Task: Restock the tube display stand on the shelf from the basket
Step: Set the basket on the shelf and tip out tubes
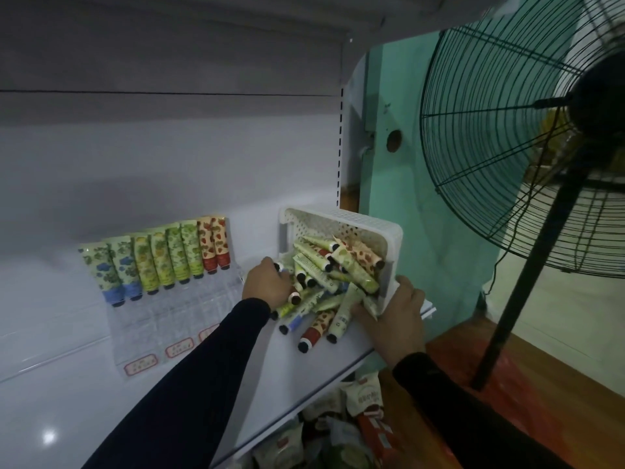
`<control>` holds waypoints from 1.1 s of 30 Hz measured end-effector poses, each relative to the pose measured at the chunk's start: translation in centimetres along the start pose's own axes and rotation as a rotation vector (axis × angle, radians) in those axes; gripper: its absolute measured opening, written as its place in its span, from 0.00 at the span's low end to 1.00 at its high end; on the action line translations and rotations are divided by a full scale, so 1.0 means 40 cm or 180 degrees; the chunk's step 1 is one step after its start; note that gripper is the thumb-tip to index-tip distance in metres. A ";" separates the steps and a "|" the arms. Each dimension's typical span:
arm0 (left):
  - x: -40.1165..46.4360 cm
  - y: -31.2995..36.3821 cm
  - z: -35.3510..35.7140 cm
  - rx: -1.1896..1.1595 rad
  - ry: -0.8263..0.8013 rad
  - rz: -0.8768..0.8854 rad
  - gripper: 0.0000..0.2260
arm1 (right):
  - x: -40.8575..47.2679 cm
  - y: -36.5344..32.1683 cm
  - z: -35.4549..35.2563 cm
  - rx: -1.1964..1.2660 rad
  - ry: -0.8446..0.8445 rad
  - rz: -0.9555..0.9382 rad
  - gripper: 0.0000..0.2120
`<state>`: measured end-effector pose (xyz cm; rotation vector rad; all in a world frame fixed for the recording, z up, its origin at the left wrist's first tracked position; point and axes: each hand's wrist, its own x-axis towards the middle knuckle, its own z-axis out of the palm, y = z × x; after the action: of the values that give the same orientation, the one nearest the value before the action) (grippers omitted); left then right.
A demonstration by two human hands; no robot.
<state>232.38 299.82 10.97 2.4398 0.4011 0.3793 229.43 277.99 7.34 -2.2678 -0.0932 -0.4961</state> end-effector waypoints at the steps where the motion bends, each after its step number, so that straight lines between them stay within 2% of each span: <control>1: -0.003 -0.001 0.000 0.0110 -0.0016 0.0029 0.10 | -0.005 0.002 0.001 0.0155 0.0086 -0.0044 0.36; 4: -0.013 0.001 -0.004 0.0534 -0.0057 0.0190 0.10 | -0.018 0.005 0.012 0.0231 -0.0014 -0.0289 0.20; 7: -0.021 0.000 -0.014 0.0945 -0.0106 0.0383 0.12 | -0.029 0.001 0.026 0.0013 -0.0319 -0.0631 0.11; 13: -0.038 -0.019 -0.065 0.0961 -0.0065 0.0664 0.07 | 0.006 -0.028 0.036 -0.0430 -0.0740 -0.1146 0.12; 17: -0.067 -0.028 -0.102 0.0793 -0.0011 0.0936 0.13 | 0.041 -0.040 0.037 -0.0793 -0.0997 -0.1383 0.11; 24: -0.103 -0.030 -0.106 0.0759 -0.0234 0.1214 0.14 | 0.083 -0.069 0.047 -0.0620 -0.1159 -0.1375 0.10; 28: -0.104 -0.009 -0.067 0.0695 -0.0344 0.0972 0.13 | 0.106 -0.093 0.054 -0.0346 -0.1138 -0.1221 0.10; 33: -0.078 0.041 -0.014 0.0325 -0.0038 0.0031 0.16 | 0.127 -0.103 0.067 -0.0239 -0.1109 -0.1151 0.15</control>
<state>229.63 297.72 11.89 2.5430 0.4127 0.3563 234.04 282.28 10.51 -2.4001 -0.6787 -0.2846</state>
